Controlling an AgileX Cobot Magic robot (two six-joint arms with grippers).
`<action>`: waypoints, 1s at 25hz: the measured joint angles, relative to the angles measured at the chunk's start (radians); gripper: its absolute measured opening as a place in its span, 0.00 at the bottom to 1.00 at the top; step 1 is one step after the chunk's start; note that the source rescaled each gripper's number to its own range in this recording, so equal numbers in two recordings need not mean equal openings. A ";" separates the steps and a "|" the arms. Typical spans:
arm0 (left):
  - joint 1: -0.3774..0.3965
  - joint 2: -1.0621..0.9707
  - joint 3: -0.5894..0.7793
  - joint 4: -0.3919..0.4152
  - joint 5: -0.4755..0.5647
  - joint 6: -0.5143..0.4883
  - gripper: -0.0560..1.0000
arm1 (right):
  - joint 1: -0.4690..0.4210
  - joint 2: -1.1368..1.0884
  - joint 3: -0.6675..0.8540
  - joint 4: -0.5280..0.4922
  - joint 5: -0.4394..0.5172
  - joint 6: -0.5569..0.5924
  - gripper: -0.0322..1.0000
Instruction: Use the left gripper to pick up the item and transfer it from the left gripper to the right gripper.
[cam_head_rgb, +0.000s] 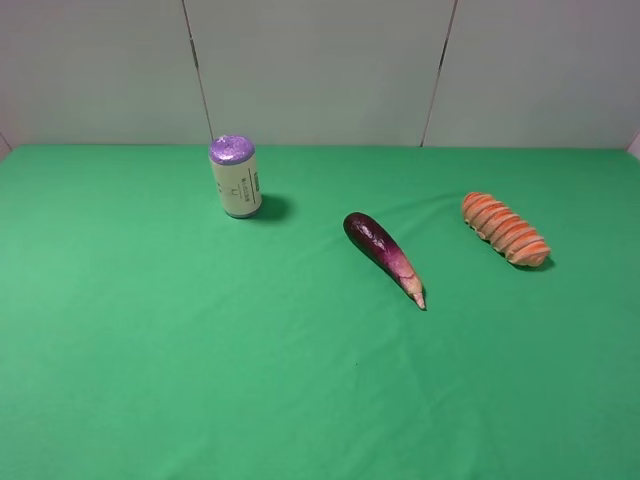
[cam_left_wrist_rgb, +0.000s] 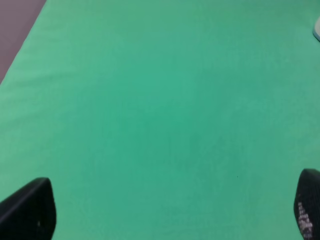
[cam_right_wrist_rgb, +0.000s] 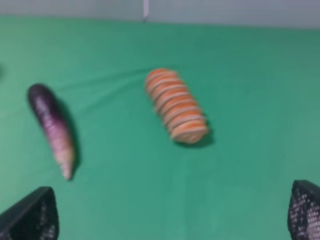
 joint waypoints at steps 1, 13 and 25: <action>0.000 0.000 0.000 0.000 0.000 0.000 0.95 | 0.000 -0.024 0.018 -0.012 -0.003 0.018 1.00; 0.000 0.000 0.000 0.000 0.000 0.000 0.95 | 0.000 -0.149 0.108 -0.056 -0.032 0.058 1.00; 0.000 0.000 0.000 0.000 0.000 0.000 0.95 | 0.003 -0.149 0.108 -0.057 -0.037 0.062 1.00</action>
